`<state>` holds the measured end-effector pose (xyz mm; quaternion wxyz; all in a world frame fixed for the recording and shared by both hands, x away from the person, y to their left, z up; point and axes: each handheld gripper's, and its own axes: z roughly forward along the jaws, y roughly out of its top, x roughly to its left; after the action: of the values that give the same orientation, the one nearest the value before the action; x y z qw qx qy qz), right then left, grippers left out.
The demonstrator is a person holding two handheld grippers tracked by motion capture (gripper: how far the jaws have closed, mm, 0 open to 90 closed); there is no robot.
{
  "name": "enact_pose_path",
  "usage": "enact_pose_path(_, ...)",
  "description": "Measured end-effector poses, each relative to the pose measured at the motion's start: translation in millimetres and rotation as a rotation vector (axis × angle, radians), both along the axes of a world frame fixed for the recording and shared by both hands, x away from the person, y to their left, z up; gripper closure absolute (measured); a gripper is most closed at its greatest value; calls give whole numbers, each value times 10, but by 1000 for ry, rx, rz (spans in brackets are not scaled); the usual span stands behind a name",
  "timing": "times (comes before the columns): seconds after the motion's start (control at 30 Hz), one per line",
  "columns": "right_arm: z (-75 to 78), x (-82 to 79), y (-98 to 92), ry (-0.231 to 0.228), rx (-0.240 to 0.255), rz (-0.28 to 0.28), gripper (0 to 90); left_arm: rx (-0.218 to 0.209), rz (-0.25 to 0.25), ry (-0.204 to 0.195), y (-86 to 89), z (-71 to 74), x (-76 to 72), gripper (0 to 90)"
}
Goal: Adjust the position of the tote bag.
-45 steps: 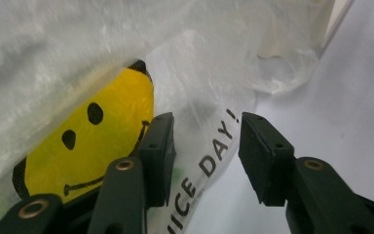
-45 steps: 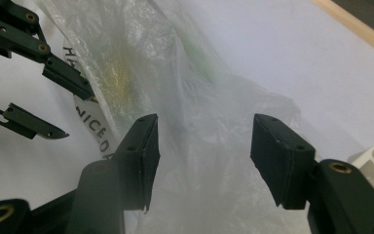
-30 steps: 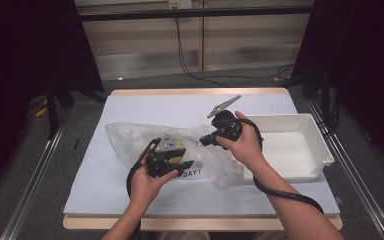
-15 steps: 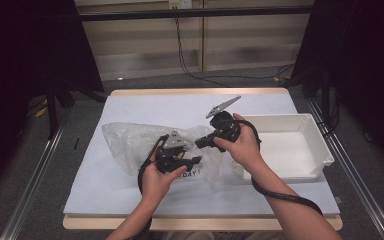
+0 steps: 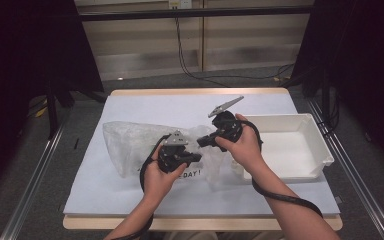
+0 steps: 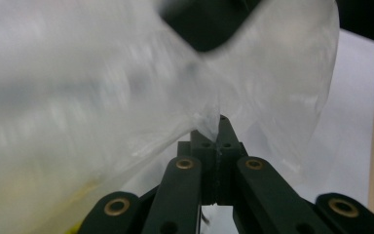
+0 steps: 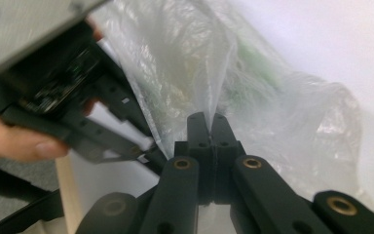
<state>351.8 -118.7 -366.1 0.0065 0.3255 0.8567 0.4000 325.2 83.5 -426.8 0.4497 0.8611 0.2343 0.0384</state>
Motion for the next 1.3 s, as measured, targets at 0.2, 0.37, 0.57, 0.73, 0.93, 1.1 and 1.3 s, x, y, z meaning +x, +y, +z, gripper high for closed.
enact_pose_path(0.2, -8, 138, -79, 16, -19, -37, 900, 43, 1, 22, 86, -46, -129, 900)
enact_pose_path(0.37, -10, 284, -66, 1, -56, -34, 900, 66, -2, 46, 110, -52, -190, 900)
enact_pose_path(0.57, -54, 451, -60, 22, -101, -52, 900, 78, -8, 62, 114, -169, -320, 900)
enact_pose_path(0.73, -134, 566, -151, 34, -111, -80, 900, 96, -12, 79, 118, -202, -385, 900)
enact_pose_path(0.93, -230, 679, -276, 44, -123, -103, 900, 92, -9, 107, 112, -288, -455, 900)
enact_pose_path(1.1, -308, 755, -351, 51, -125, -121, 900, 111, -13, 112, 77, -302, -490, 900)
enact_pose_path(1.3, -373, 837, -411, 52, -141, -138, 900, 118, -28, 128, 27, -330, -487, 900)
